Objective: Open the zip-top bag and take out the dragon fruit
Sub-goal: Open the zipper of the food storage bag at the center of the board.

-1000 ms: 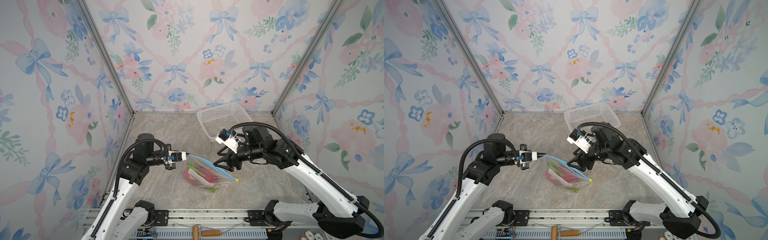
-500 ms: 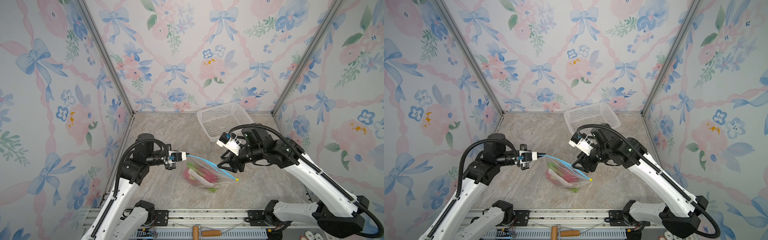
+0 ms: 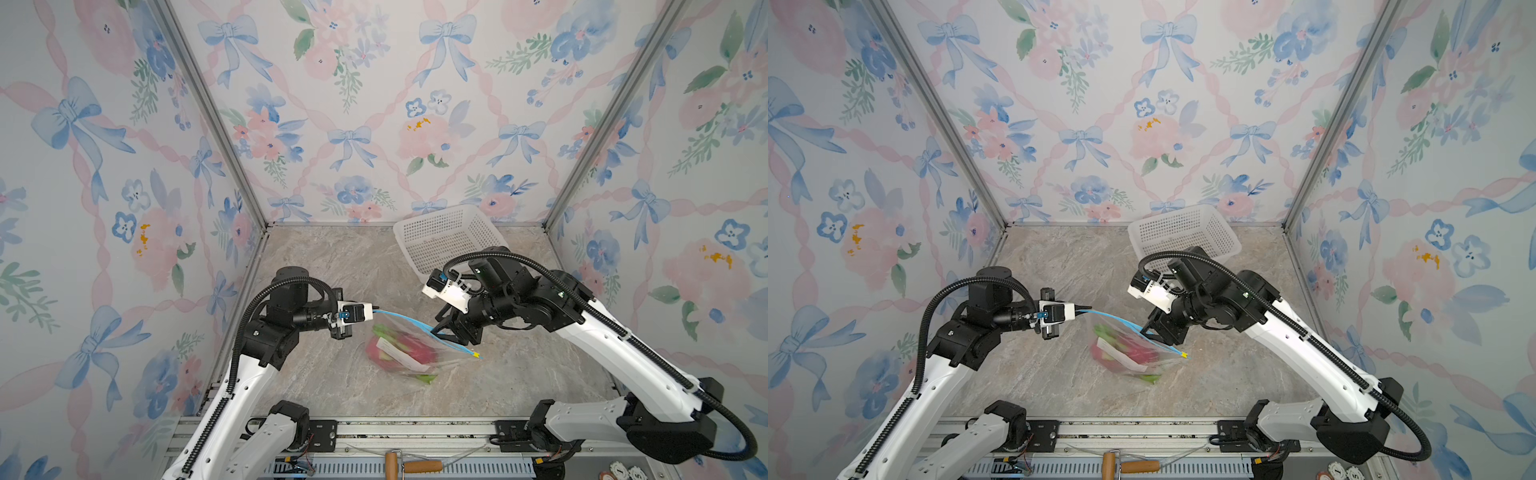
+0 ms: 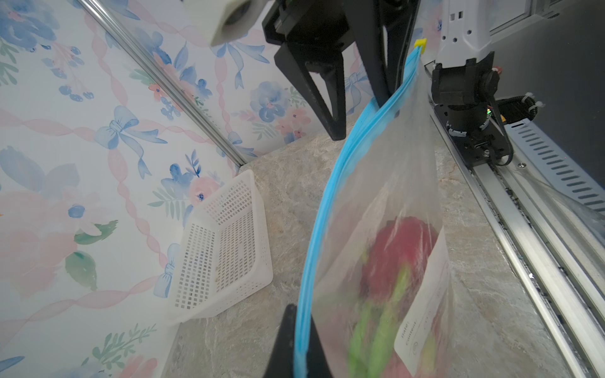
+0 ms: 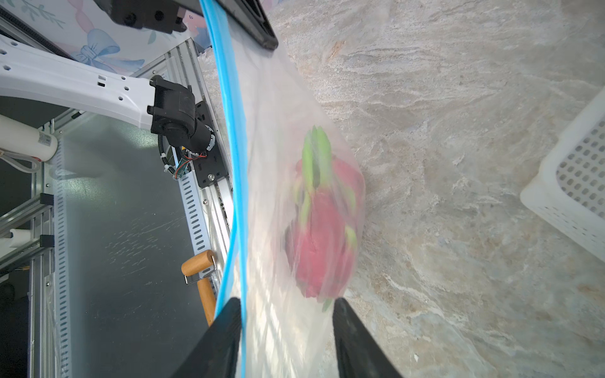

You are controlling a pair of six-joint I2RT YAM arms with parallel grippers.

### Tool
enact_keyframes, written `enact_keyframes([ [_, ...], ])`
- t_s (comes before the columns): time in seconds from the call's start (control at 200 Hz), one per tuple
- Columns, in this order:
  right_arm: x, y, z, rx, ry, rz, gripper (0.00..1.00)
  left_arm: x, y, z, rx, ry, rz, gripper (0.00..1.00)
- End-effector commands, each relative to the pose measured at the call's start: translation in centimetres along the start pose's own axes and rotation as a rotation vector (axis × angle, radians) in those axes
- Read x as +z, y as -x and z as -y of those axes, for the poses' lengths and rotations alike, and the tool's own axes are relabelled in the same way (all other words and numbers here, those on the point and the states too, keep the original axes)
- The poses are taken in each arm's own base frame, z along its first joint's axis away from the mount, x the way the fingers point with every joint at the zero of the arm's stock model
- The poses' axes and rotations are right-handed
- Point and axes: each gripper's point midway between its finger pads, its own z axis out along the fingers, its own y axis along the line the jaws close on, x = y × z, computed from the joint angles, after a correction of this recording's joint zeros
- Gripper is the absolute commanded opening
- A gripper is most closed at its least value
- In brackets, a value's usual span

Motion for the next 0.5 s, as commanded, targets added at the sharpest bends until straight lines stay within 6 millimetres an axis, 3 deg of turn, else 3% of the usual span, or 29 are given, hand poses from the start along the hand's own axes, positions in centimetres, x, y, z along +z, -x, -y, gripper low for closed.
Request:
enact_keyframes([
  [0.0, 0.1, 1.0, -0.3, -0.036, -0.002, -0.013, 0.44, 0.2, 1.0, -0.2, 0.0, -0.015, 0.038, 0.0],
  [0.265, 2.3, 2.1, -1.0, -0.031, 0.062, -0.066, 0.26, 0.8, 1.1, -0.3, -0.024, -0.031, 0.031, 0.0],
  [0.44, 2.8, 2.6, -1.8, 0.006, 0.123, -0.043, 0.0, 0.9, 0.8, -0.6, -0.045, -0.021, 0.015, 0.0],
  [0.49, 2.9, 3.0, -1.6, 0.034, 0.134, -0.026, 0.0, 0.9, 0.8, -0.8, -0.051, -0.016, 0.012, 0.04],
])
